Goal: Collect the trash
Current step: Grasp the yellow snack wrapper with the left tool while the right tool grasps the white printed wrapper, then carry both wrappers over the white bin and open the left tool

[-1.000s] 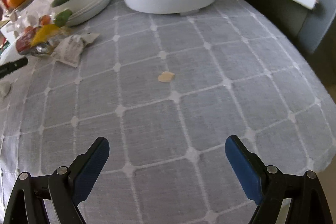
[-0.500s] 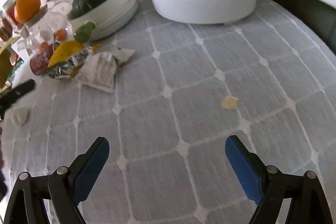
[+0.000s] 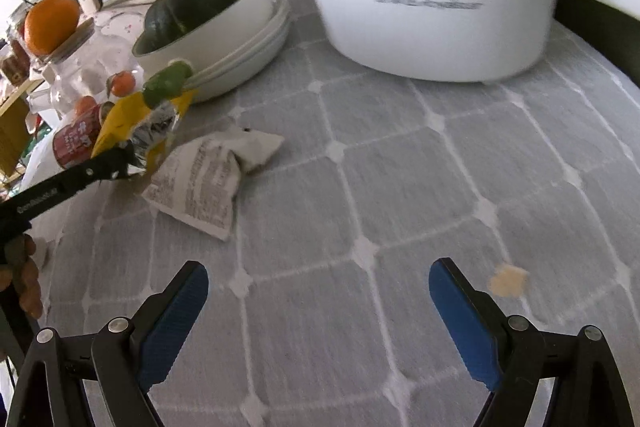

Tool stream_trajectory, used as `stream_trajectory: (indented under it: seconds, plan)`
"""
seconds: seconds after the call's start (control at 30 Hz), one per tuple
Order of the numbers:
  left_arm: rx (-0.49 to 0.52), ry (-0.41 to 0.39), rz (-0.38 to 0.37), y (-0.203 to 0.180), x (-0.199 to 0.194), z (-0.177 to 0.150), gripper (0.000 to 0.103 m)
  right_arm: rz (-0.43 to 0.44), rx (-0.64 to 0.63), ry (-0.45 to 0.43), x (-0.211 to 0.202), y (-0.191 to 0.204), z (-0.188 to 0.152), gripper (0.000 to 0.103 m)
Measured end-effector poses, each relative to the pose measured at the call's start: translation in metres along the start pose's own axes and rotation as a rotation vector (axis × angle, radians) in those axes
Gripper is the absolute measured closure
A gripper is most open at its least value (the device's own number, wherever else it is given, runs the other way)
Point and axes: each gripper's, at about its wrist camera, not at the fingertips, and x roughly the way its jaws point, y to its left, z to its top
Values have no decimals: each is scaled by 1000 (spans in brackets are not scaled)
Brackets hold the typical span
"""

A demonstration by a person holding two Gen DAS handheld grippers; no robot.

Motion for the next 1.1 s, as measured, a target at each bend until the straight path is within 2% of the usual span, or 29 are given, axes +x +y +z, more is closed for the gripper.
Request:
stream_trajectory:
  seconds: [0.13, 0.4, 0.5, 0.57, 0.6, 0.67, 0.7, 0.73, 0.77, 0.9, 1.1]
  plan:
    - [-20, -21, 6, 4, -20, -5, 84, 15, -17, -6, 15, 16, 11, 10]
    - [-84, -65, 20, 26, -80, -28, 85, 49, -2, -7, 49, 47, 32, 12]
    - [-112, -58, 38, 36, -91, -37, 85, 76, 14, 6, 61, 55, 36, 22]
    - [-142, -50, 40, 41, -98, -43, 85, 69, 3, 17, 69, 59, 36, 46]
    - [-148, -48, 45, 42, -102, -46, 85, 37, -28, -3, 69, 62, 35, 56]
    - [-144, -46, 50, 39, -109, -50, 85, 37, -47, 6, 67, 63, 35, 61]
    - [-138, -45, 52, 35, -114, -51, 85, 48, -36, 17, 65, 61, 34, 62]
    - [-132, -45, 53, 30, -118, -52, 85, 62, -28, 27, 60, 57, 32, 71]
    - [-124, -47, 54, 25, -124, -53, 85, 63, -28, 31, 55, 54, 30, 75]
    - [-96, -57, 40, 1, -143, -54, 85, 60, -36, 21, 21, 34, 14, 75]
    - [-56, -65, -2, -49, -171, -58, 85, 26, -22, -13, -51, -3, -14, 75]
